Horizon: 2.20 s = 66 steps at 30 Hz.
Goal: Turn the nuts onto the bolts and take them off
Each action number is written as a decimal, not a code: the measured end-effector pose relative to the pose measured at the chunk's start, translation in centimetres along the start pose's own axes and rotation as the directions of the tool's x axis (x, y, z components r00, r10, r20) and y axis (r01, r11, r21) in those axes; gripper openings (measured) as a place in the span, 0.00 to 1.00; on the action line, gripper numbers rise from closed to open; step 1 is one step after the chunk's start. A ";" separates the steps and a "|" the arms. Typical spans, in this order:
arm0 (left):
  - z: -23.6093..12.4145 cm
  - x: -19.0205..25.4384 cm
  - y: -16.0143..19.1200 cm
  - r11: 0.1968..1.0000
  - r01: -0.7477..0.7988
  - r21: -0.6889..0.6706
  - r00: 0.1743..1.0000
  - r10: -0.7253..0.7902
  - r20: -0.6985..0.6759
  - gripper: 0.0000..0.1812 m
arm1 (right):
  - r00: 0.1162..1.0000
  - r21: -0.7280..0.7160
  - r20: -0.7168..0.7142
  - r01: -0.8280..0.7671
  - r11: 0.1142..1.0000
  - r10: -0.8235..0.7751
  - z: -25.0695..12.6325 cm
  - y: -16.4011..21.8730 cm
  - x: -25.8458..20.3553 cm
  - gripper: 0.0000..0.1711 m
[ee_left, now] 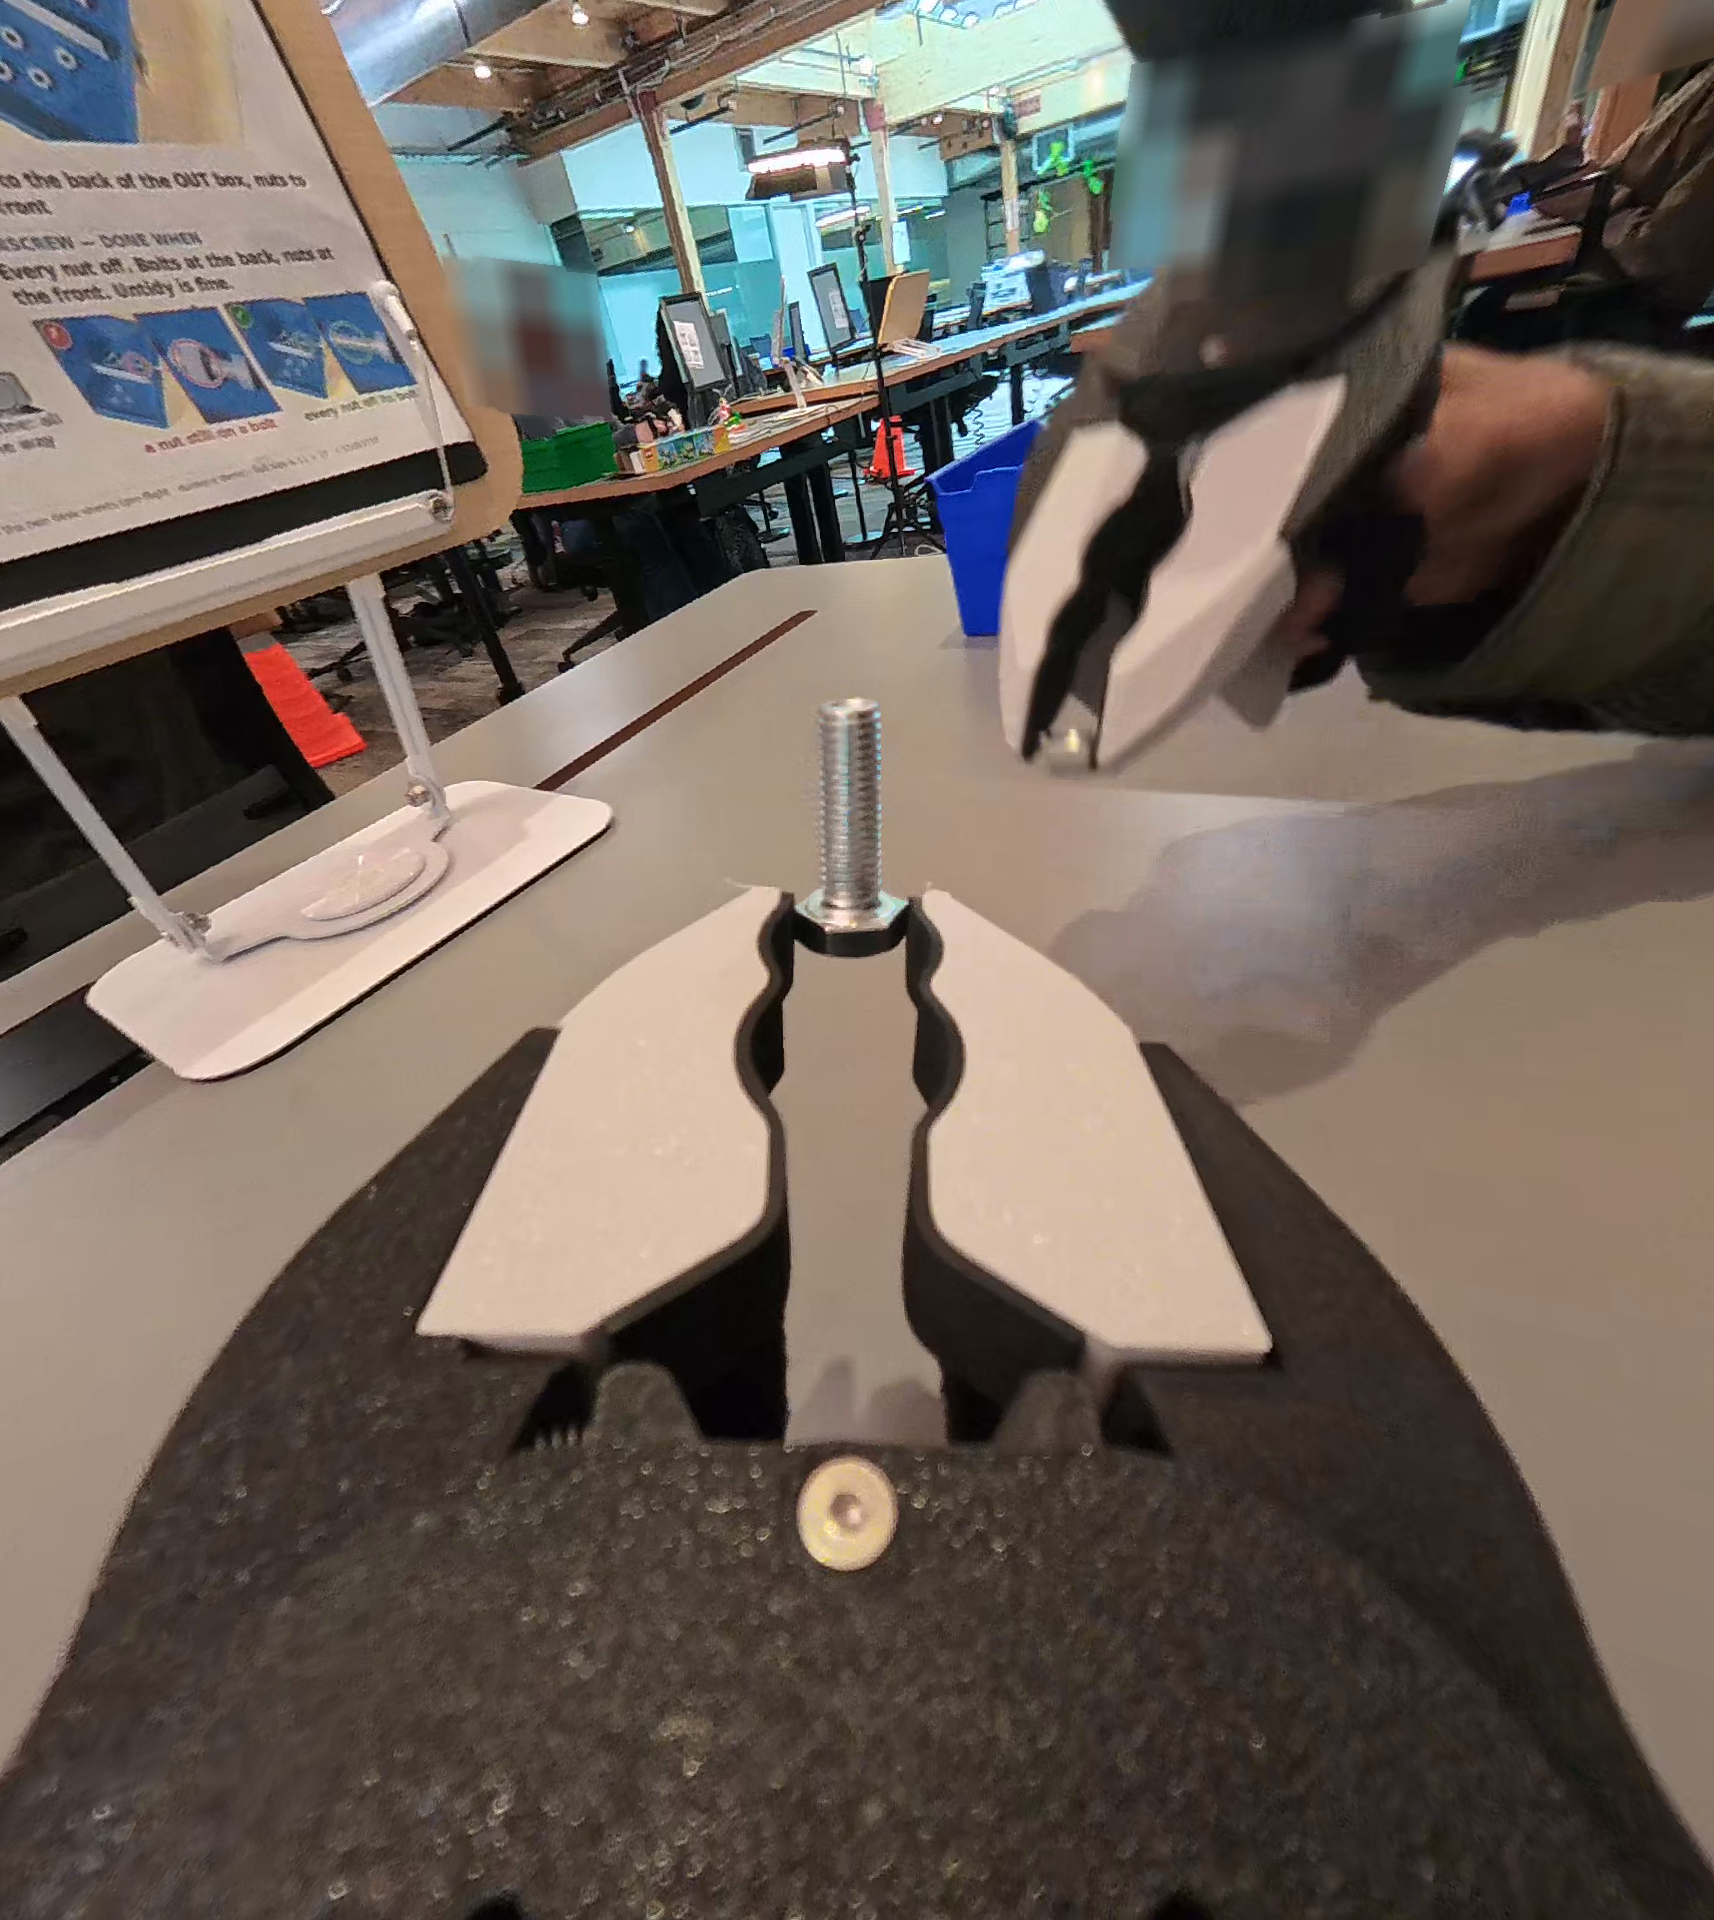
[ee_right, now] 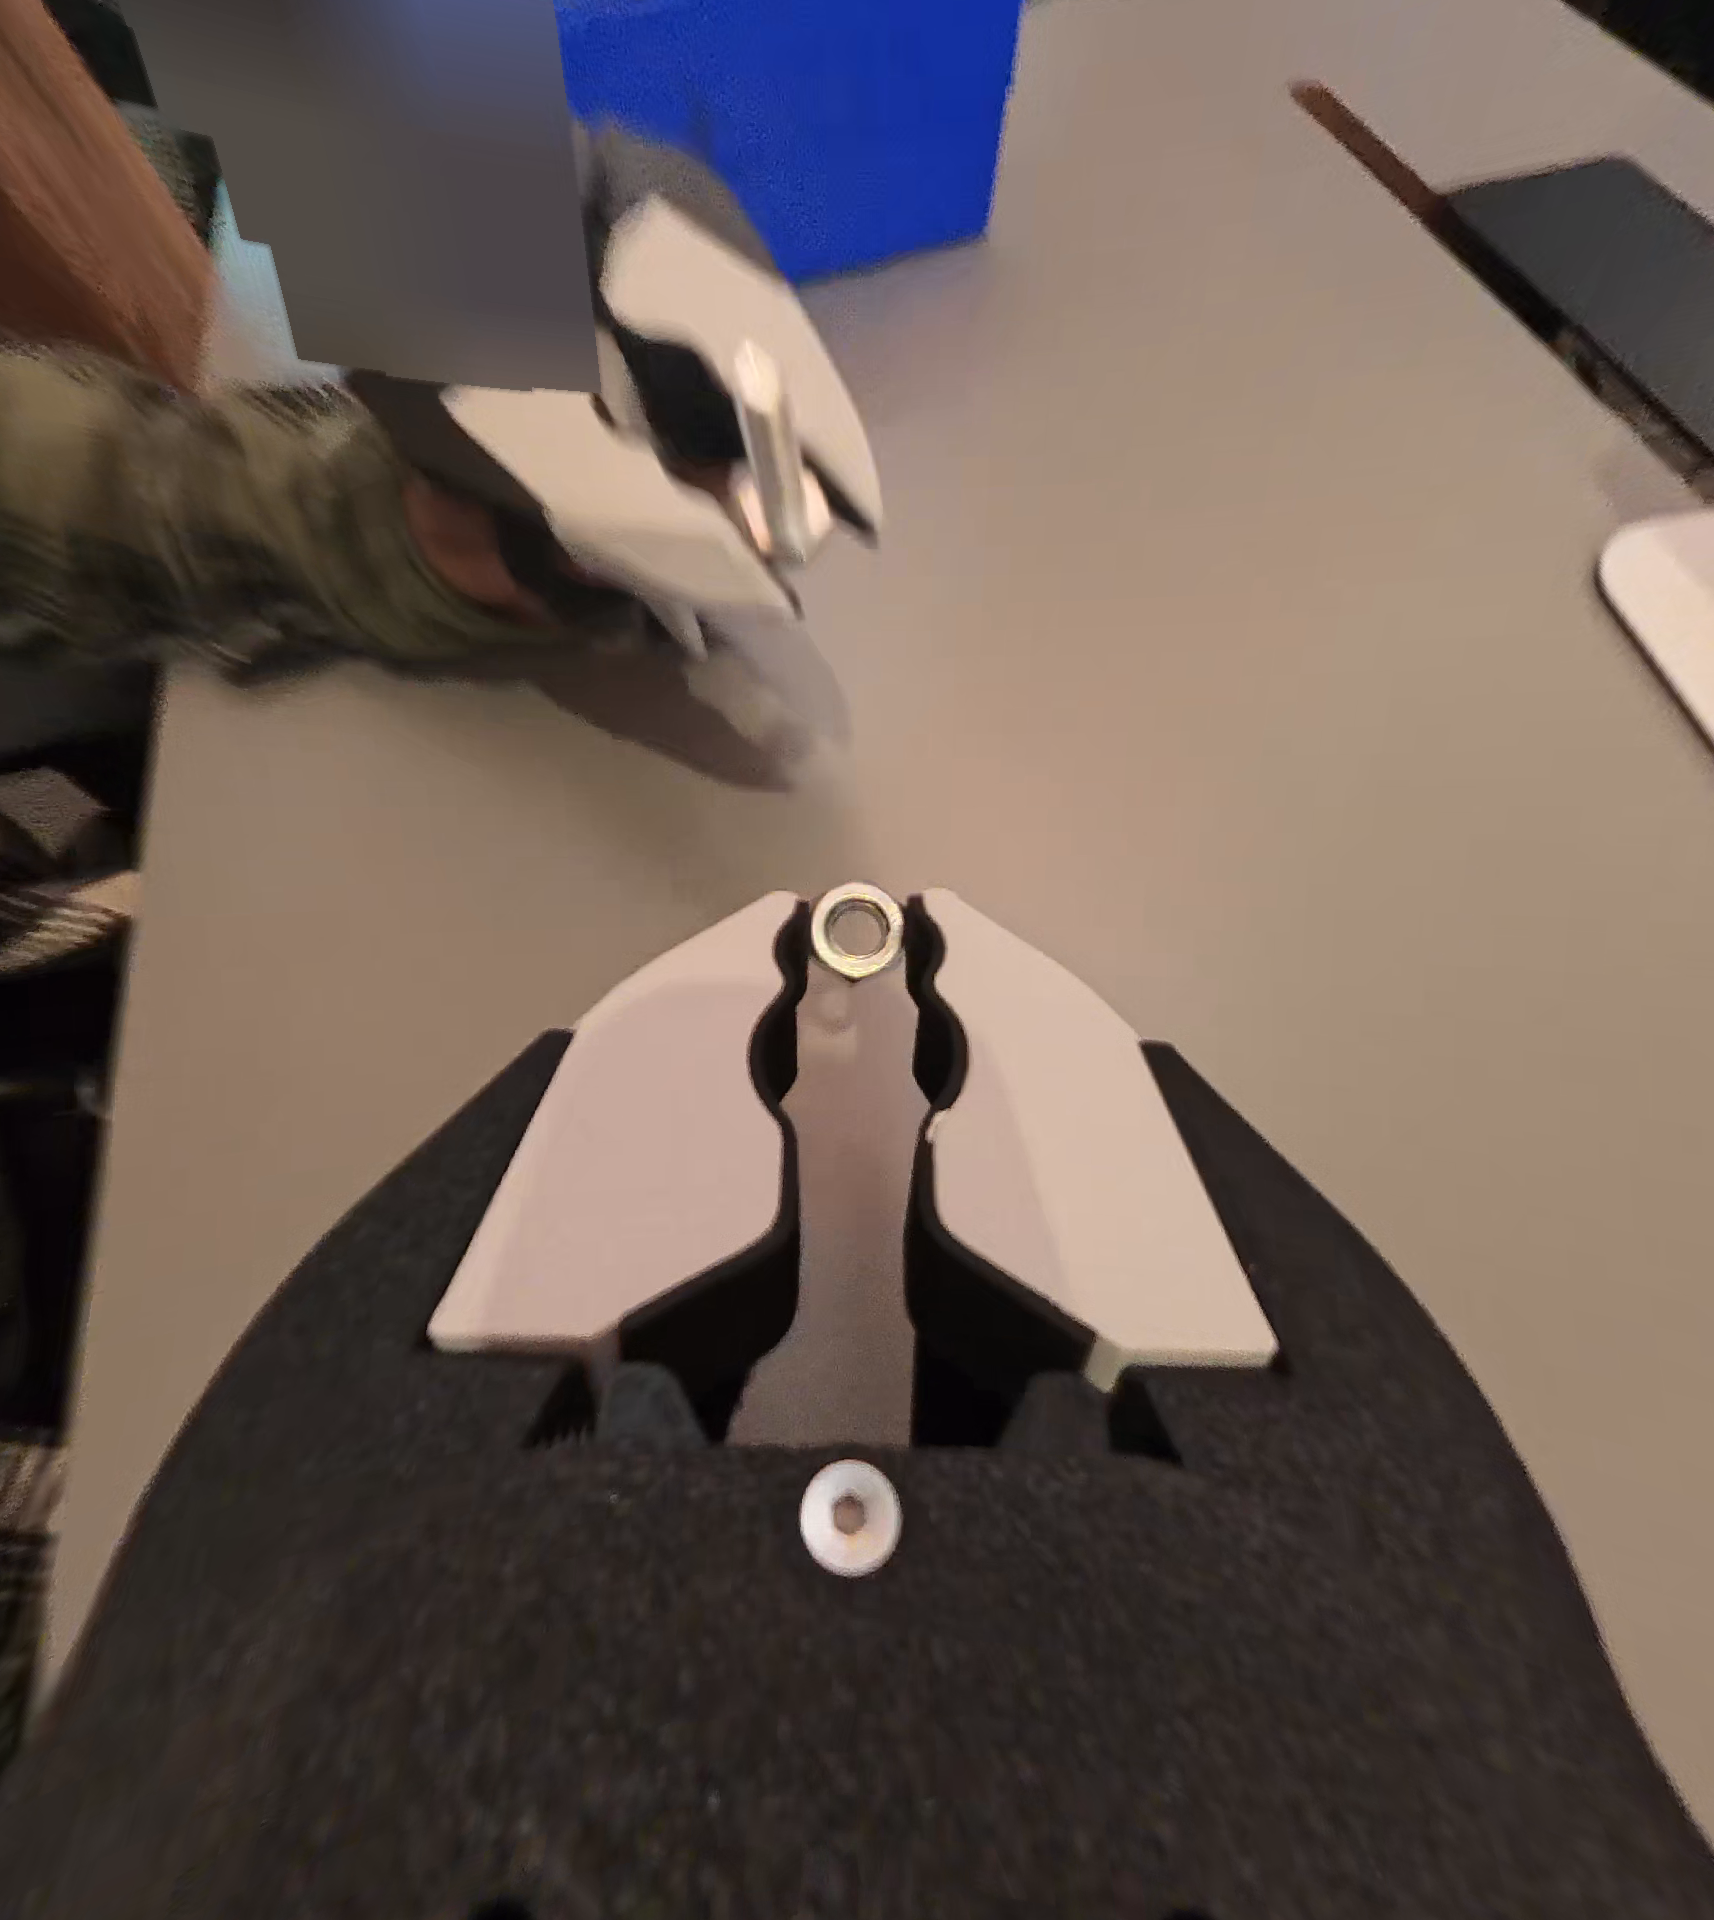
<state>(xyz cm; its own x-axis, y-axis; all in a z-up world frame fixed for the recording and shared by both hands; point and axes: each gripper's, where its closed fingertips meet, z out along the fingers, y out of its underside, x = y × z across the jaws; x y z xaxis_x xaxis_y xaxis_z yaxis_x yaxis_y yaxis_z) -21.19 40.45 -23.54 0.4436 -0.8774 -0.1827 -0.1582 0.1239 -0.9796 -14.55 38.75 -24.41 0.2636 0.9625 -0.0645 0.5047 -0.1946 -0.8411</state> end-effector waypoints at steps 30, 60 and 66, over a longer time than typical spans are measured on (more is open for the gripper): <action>0.5 3.0 -0.4 0.999 0.031 -0.020 0.992 -0.033 -0.123 0.11 | 0.983 -0.043 0.121 0.145 0.989 -0.138 2.6 -6.7 -3.3 0.10; 0.1 6.7 -2.4 0.997 0.018 0.073 0.956 0.004 -0.295 0.11 | 0.724 0.287 0.546 0.311 0.906 -0.421 0.4 -6.7 -7.7 0.10; 0.2 7.0 -2.2 0.998 0.006 0.059 0.952 0.012 -0.305 0.11 | 0.694 0.306 0.582 0.295 0.905 -0.423 0.5 -6.3 -7.9 0.10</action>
<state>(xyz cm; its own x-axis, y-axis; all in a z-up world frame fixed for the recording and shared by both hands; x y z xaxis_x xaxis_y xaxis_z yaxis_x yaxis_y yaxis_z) -17.51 34.12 -22.71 0.1513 -0.9754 -0.1604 -0.1028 0.1458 -0.9840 -20.22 32.50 -18.92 -0.5093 0.8606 -0.0017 0.2835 0.1659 -0.9445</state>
